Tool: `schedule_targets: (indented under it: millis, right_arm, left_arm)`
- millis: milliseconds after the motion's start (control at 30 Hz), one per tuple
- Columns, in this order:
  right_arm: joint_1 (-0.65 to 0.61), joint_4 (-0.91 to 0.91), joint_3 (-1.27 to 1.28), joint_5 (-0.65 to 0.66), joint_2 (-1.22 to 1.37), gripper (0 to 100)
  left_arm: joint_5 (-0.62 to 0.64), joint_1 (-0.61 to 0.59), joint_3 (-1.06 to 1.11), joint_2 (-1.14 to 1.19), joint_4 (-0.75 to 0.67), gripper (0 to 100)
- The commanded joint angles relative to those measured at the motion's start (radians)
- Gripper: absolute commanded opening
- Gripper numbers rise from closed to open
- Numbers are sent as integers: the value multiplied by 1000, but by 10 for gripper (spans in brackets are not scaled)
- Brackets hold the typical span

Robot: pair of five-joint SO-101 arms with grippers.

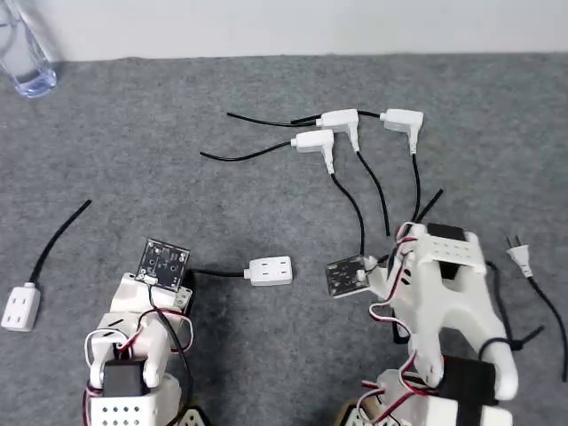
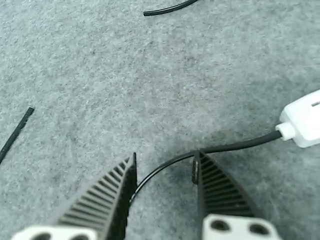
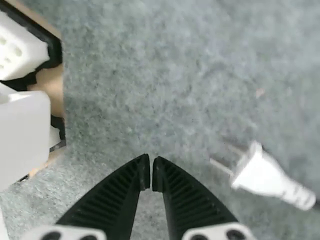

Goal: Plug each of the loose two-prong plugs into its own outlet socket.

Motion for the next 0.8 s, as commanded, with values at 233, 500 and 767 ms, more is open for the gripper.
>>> schedule_targets:
  millis: [233,500,767]
  right_arm:
    - [-114,-108,-83,-164,84,8]
    - [-133,-217,-103,-166,82,8]
    - [-97,28,-206,-160,-50,8]
  left_arm:
    - [-11,6,-4,-17,-2,171]
    - [-11,6,-4,-17,-2,171]
    - [-11,23,-4,-17,2,169]
